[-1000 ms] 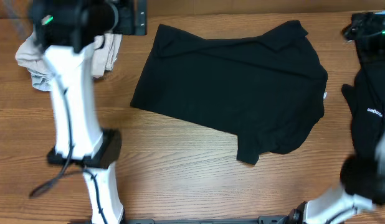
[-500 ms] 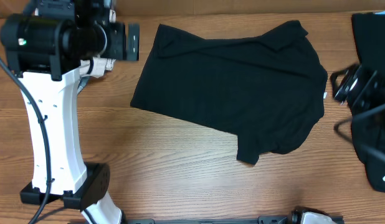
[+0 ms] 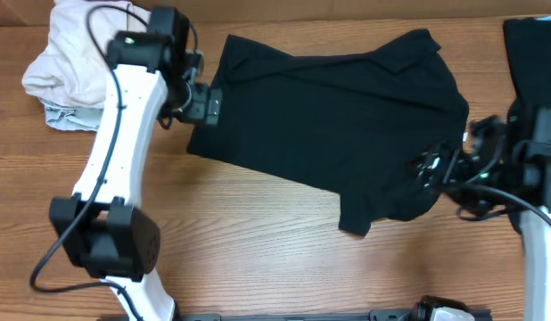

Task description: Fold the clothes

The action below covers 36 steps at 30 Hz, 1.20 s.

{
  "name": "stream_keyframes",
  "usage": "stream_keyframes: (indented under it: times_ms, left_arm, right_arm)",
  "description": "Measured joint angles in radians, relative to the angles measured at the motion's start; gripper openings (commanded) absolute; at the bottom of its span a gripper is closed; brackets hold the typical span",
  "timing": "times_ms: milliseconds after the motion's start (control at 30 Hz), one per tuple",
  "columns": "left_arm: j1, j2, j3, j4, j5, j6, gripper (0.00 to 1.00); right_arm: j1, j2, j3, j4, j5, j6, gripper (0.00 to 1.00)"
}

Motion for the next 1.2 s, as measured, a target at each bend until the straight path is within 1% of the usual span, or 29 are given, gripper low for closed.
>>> stream_keyframes:
  times_ms: [33,133,267,300,333,367,533,600,667,933,1067,1200]
  left_arm:
    - [0.002,0.009,-0.032,0.027,0.004,0.000,0.97]
    - [0.012,0.046,-0.113,0.129,0.025,-0.003,0.95]
    - [0.027,0.118,-0.152,0.197,0.039,-0.042,0.90]
    - [0.031,0.140,-0.154,0.211,0.040,-0.054,0.85]
    - [0.035,0.178,-0.156,0.227,0.040,-0.073,0.80]
    - [0.035,0.193,-0.158,0.232,0.042,-0.087,0.77]
    - [0.039,0.285,-0.162,0.258,0.047,-0.172,0.73]
    - [0.039,0.320,-0.166,0.260,0.047,-0.211,0.70]
    - [0.039,0.323,-0.166,0.257,0.047,-0.228,0.68]
    - [0.040,0.323,-0.166,0.195,0.014,-0.245,0.67]
    - [0.055,0.323,-0.166,0.154,-0.002,-0.243,0.68]
    - [0.087,0.323,-0.158,0.100,-0.008,-0.236,0.66]
  right_arm:
    - [0.005,-0.002,-0.070,0.066,-0.020,-0.003,1.00]
    - [0.010,-0.002,-0.186,0.156,-0.047,-0.002,0.98]
    - [0.011,-0.002,-0.325,0.251,-0.062,0.017,0.91]
    - [0.011,-0.002,-0.347,0.264,-0.063,0.020,0.86]
    - [0.011,-0.002,-0.373,0.276,-0.064,0.023,0.85]
    - [0.011,-0.002,-0.383,0.284,-0.064,0.028,0.85]
    - [0.011,-0.002,-0.396,0.293,-0.040,0.056,0.85]
    - [0.011,-0.002,-0.396,0.293,-0.026,0.066,0.84]
    - [0.011,-0.002,-0.396,0.294,-0.023,0.072,0.84]
    - [0.011,-0.004,-0.396,0.294,-0.016,0.079,0.84]
    - [0.011,-0.004,-0.396,0.303,-0.013,0.079,0.84]
    - [0.010,-0.005,-0.396,0.309,-0.002,0.079,0.84]
